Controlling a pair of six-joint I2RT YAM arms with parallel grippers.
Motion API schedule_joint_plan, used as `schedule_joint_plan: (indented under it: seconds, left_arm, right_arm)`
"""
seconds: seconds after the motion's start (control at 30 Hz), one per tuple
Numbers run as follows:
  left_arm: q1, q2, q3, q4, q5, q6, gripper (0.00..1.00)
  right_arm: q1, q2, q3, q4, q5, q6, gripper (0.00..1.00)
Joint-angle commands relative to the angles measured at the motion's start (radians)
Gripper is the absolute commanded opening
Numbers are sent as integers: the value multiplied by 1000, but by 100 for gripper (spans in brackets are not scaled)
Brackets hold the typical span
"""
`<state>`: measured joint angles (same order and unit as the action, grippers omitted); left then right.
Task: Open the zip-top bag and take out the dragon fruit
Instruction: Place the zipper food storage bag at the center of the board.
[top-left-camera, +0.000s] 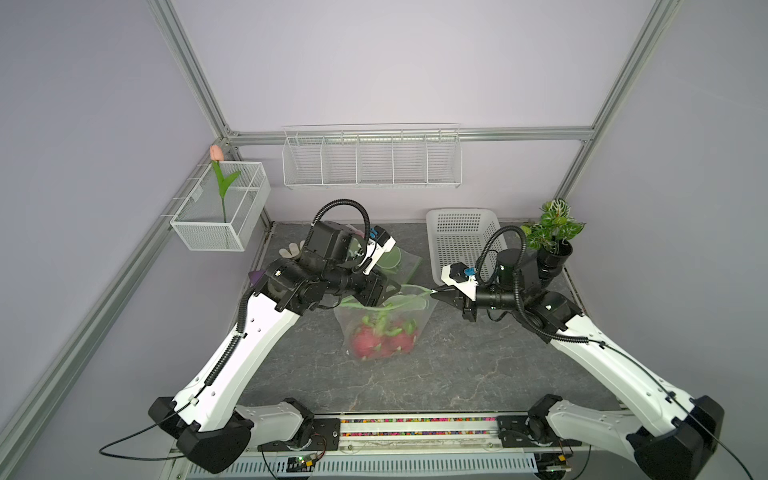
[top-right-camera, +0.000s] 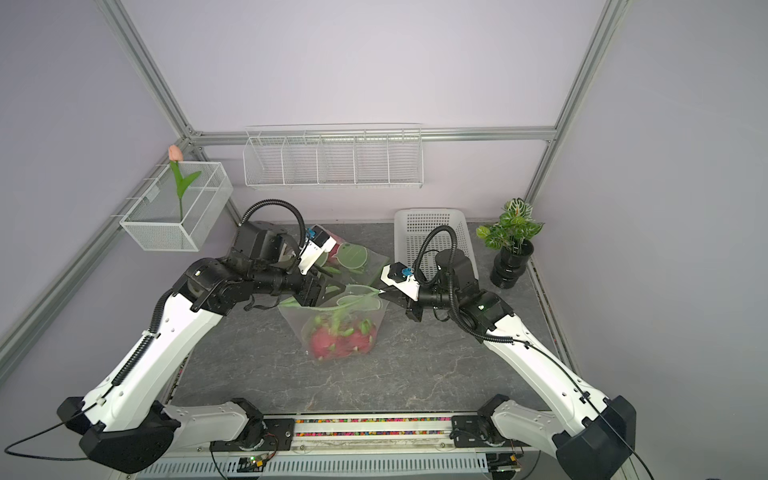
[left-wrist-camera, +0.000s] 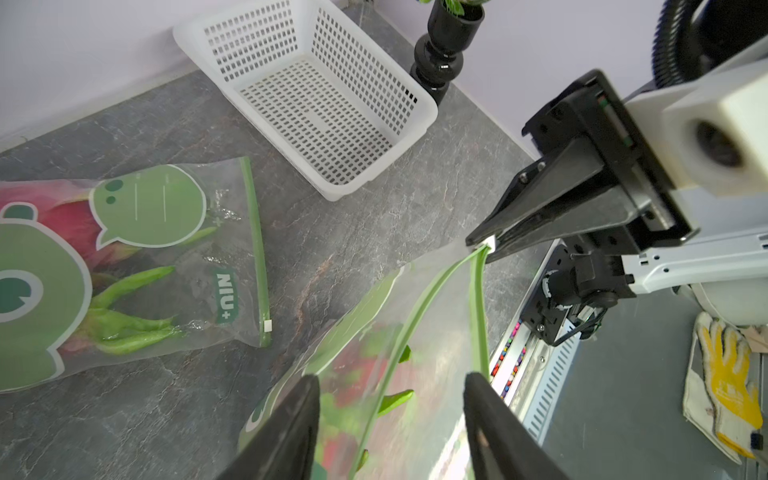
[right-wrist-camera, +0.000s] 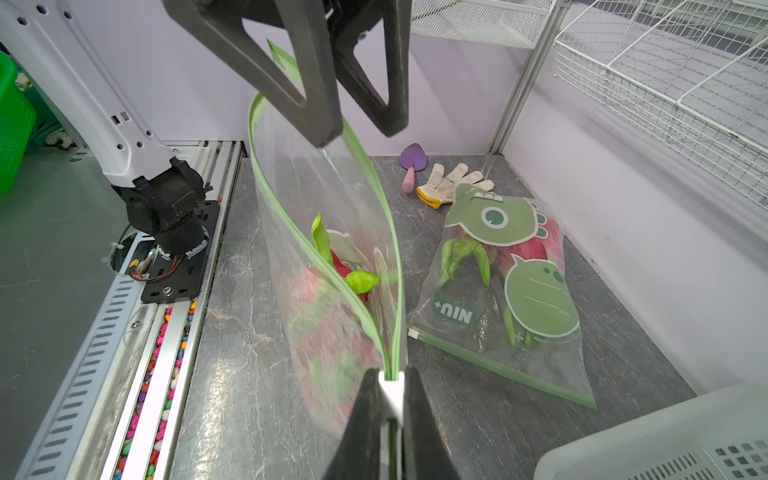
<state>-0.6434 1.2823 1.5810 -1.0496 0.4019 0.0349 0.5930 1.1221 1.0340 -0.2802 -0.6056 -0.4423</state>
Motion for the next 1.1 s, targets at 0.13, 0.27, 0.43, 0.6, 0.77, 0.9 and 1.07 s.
schedule_joint_plan:
  seconds: [0.13, 0.27, 0.43, 0.6, 0.77, 0.9, 1.07]
  left_arm:
    - [1, 30, -3, -32, -32, 41, 52]
    - [2, 34, -18, -21, -58, 43, 43]
    - [2, 38, -19, -23, -69, 45, 35]
    - [2, 26, -5, -4, -74, 31, 2]
    - [2, -77, -59, 102, -128, -17, 0]
    - [2, -168, -87, 138, -209, -50, 0]
    - [4, -237, -88, 99, -402, -105, 0]
  right_arm:
    - [9, -24, -17, 34, -12, -17, 7]
    - [11, -28, -23, 41, -11, -13, 7]
    - [11, -39, -47, 92, -15, 17, 8]
    - [13, -48, -63, 133, 7, 54, 11]
    - [13, -57, -84, 238, 3, 169, 31]
    - [12, -71, -108, 354, -46, 259, 49]
    - [13, -79, -98, 375, -59, 320, 56]
